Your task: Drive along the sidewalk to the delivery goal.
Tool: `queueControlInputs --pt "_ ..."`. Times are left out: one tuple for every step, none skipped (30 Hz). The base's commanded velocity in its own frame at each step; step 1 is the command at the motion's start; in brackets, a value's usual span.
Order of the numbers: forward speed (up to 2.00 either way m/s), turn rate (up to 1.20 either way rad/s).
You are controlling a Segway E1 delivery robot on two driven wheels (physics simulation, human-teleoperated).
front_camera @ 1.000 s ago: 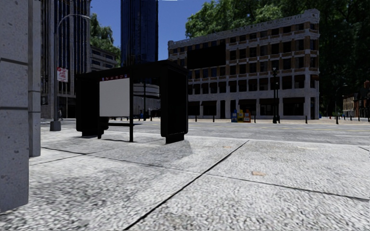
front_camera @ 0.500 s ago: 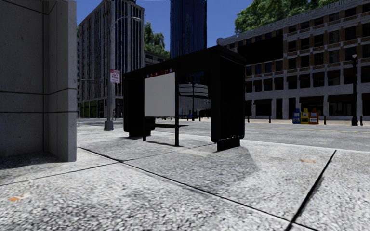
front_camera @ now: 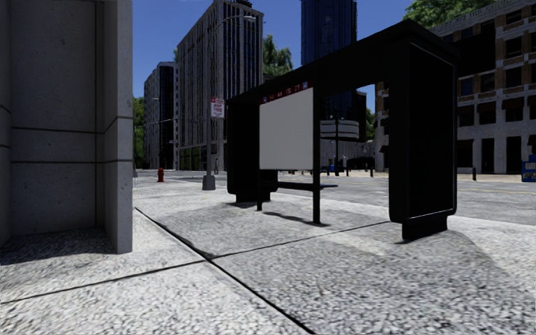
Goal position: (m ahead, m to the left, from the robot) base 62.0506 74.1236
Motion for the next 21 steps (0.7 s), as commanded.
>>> queueControlInputs --pt "2.0 0.17" --pt "2.0 0.0" --pt "2.0 0.0" --pt "2.0 0.0" --pt "2.0 0.0" --pt "2.0 0.0" --pt "2.0 0.0" --pt "2.0 0.0" --pt "2.0 0.0" --pt "2.0 0.0" --pt "2.0 0.0" --pt "2.0 0.07" --pt "2.0 0.15" --pt "2.0 0.15" --pt "2.0 0.29" --pt "2.0 0.39" --pt "2.0 0.42" --pt "2.0 0.42" --pt "2.0 0.43" --pt "2.0 0.44" --pt "2.0 0.45"
